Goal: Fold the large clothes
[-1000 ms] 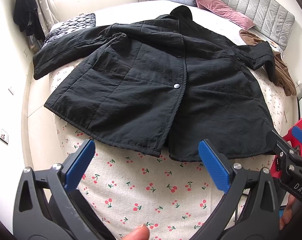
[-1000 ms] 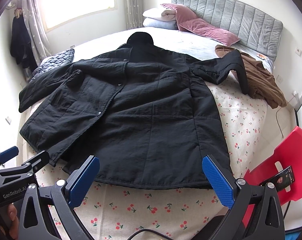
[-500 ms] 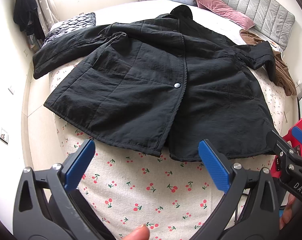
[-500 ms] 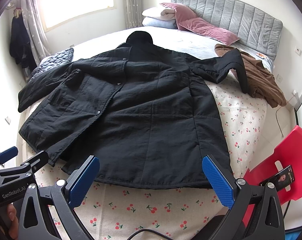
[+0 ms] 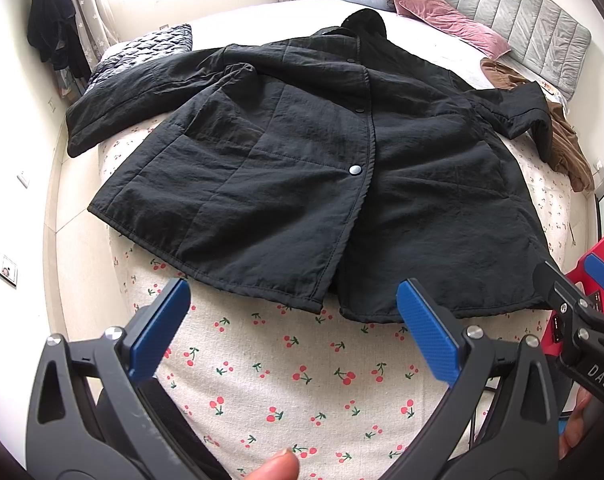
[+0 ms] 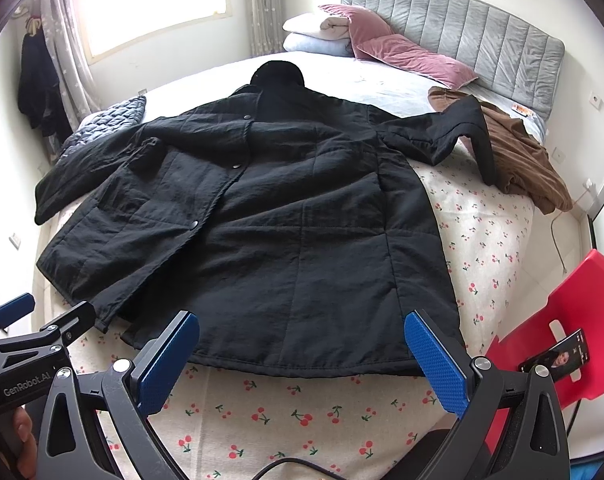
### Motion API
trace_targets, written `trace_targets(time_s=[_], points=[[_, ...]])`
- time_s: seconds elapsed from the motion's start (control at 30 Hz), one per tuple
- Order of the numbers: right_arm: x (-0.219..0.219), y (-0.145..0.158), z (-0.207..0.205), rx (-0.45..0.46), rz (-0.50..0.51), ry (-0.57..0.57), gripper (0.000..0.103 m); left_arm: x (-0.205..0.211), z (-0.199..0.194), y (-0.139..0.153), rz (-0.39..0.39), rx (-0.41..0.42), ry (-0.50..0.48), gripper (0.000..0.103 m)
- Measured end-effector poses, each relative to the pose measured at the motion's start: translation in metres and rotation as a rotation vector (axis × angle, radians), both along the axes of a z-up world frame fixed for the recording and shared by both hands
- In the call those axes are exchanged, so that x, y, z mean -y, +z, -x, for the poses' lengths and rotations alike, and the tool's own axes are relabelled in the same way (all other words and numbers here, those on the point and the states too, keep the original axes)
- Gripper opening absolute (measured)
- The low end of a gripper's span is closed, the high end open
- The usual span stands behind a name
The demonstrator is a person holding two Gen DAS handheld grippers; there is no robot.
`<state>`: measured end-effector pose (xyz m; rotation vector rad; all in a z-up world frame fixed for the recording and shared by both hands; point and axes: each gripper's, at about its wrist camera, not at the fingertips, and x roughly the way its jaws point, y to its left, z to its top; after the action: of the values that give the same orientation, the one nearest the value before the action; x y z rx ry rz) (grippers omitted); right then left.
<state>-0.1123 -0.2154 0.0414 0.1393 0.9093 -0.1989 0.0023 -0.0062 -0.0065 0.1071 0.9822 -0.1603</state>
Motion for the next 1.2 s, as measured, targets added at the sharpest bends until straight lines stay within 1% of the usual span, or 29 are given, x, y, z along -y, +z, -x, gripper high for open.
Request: trace_targets(time_s=[0.23,0.6,0.67,0.77,0.8,0.83,0.9,1.0,1.07,1.13,1.2], points=[[0.003,-0.001,0.001,-0.004,-0.004,-0.003,0.103,-0.001,-0.002,-0.004,-0.001,-0.007,0.001,0.103],[0.009,-0.008,-0.009,-0.027,-0.005,-0.017,0.103,-0.001,-0.015,-0.011,-0.013,-0.02,0.008,0.103],[0.012,-0.011,-0.013,-0.032,-0.012,-0.014,0.103,-0.001,-0.019,-0.013,-0.029,-0.009,0.007,0.103],[0.022,-0.014,-0.018,-0.036,-0.03,0.005,0.103,-0.004,-0.028,-0.012,-0.081,0.056,-0.025,0.103],[0.026,-0.015,-0.019,-0.033,-0.041,0.017,0.103,-0.006,-0.034,-0.013,-0.104,0.075,-0.048,0.103],[0.033,-0.015,-0.02,-0.029,-0.055,0.031,0.103,-0.011,-0.041,-0.013,-0.119,0.075,-0.065,0.103],[0.05,-0.018,-0.024,-0.026,-0.075,0.053,0.103,-0.024,-0.058,-0.013,-0.123,0.062,-0.086,0.103],[0.078,-0.024,-0.03,-0.046,-0.068,0.036,0.103,-0.051,-0.088,-0.012,-0.125,0.046,-0.114,0.103],[0.103,-0.032,-0.034,-0.067,-0.071,0.021,0.103,-0.074,-0.114,-0.014,-0.141,0.01,-0.125,0.103],[0.126,-0.04,-0.037,-0.092,-0.113,0.012,0.103,-0.093,-0.135,-0.017,-0.128,-0.018,-0.132,0.103],[0.149,-0.052,-0.04,-0.115,-0.181,0.005,0.103,-0.116,-0.161,-0.024,-0.097,-0.045,-0.126,0.103]])
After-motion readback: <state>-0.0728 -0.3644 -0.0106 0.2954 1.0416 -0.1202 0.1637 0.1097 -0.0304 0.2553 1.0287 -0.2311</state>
